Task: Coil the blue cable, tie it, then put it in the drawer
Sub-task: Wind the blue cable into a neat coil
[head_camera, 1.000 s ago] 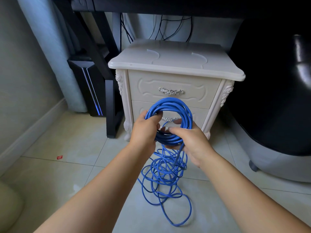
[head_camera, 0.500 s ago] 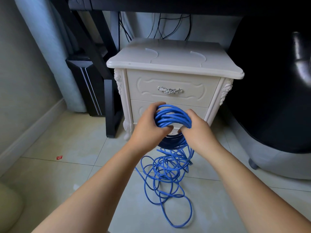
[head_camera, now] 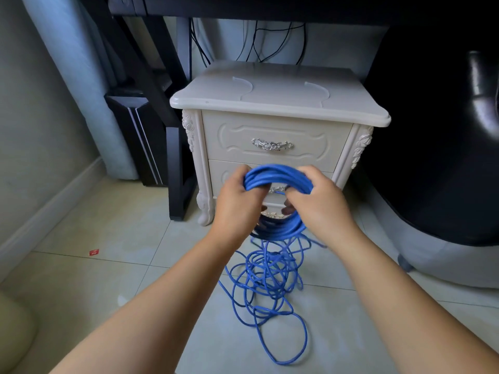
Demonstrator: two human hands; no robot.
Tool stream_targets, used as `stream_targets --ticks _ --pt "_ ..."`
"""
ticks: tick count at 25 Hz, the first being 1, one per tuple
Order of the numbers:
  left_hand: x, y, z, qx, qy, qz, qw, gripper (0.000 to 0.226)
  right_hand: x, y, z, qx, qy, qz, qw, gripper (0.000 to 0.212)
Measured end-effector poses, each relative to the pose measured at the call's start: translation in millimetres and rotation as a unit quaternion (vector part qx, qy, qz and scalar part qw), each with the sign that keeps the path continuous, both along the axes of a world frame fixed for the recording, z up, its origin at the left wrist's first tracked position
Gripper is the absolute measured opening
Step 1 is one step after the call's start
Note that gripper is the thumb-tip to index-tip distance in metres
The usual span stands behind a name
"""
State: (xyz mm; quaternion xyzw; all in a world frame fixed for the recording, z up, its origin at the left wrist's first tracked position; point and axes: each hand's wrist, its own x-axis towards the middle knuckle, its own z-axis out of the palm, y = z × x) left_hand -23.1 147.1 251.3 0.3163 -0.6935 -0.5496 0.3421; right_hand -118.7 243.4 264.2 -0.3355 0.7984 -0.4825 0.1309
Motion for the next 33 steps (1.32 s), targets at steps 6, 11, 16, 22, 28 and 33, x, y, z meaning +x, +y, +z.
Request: stream_targets --ticks 6,11,16,22,28,33 --pt "-4 2 4 0.206 0.115 0.07 0.969 0.007 10 2 -6 -0.066 -0.213 0.003 0.975 0.014" --pt "-7 10 -5 0.29 0.097 0.076 0.949 0.013 15 -3 -13 -0.099 -0.27 -0.018 0.957 0.024" --pt "4 8 0 0.248 -0.003 -0.029 0.968 0.015 1 0 -13 -0.109 -0.243 -0.051 0.963 0.017" --pt "14 -2 2 -0.131 -0.1 -0.06 0.985 0.05 5 2 -14 -0.028 -0.133 0.038 0.99 0.031" --pt "13 -6 2 -0.12 -0.154 -0.082 0.977 0.009 -1 8 -9 0.057 -0.077 0.103 0.99 0.022" --pt "15 -9 4 -0.1 -0.175 -0.081 0.976 0.005 -10 17 3 0.1 -0.185 0.177 0.962 0.017"
